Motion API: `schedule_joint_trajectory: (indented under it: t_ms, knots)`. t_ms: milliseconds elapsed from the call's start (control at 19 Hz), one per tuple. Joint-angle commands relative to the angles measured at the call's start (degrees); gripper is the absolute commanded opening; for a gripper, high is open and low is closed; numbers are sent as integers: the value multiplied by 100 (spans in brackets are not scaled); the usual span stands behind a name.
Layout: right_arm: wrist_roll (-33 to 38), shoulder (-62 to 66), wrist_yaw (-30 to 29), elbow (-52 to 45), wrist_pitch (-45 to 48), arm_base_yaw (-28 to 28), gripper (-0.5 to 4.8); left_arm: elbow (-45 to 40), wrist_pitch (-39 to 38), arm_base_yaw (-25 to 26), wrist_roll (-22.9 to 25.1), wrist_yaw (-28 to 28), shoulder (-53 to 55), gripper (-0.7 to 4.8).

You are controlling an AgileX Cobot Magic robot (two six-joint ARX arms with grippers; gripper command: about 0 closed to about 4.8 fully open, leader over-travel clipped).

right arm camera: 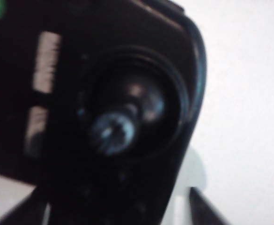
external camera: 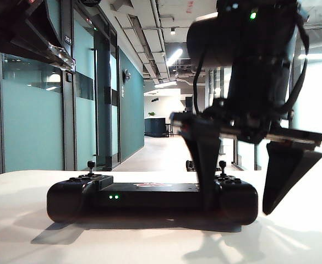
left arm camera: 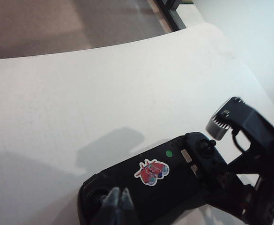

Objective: Push the left joystick on the remote control sitting on the white table forward to make the robot dog walk in a straight line until it approaches the door.

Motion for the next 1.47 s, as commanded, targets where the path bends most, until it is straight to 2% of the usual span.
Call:
schedule_joint_trajectory:
  t_ms: [53, 263, 369, 421, 474, 527, 632, 737, 948, 1106, 1475]
  knots:
    - [39, 17, -4, 24, 48, 13, 268, 35, 48, -4, 20, 42, -17, -5]
    - [42, 17, -7, 24, 125, 13, 264, 35, 50, -4, 44, 42, -17, -5]
    - [354, 17, -4, 24, 166, 13, 158, 35, 33, -4, 214, 44, -17, -5]
    - [358, 17, -4, 24, 166, 13, 135, 33, -7, -4, 509, 44, -17, -5]
    - [568, 17, -4, 24, 162, 13, 135, 13, -61, -2, 929, 192, -13, -5]
    - [752, 17, 44, 24, 164, 11, 135, 4, -140, -2, 1126, 286, 2, -6]
    - [881, 17, 177, 24, 151, 13, 134, -2, -205, -4, 1355, 332, 168, -5]
    - [1082, 17, 315, 24, 109, 11, 134, -2, -203, -4, 1589, 640, 498, -5]
    - [1207, 17, 485, 24, 90, 7, 134, -2, -140, -2, 2262, 942, 1309, -5]
    - [1207, 17, 485, 24, 85, 7, 134, -2, 55, -2, 2363, 1386, 1832, -5]
    - [1207, 17, 476, 24, 116, 7, 134, -2, 570, -2, 2448, 1580, 2490, -5]
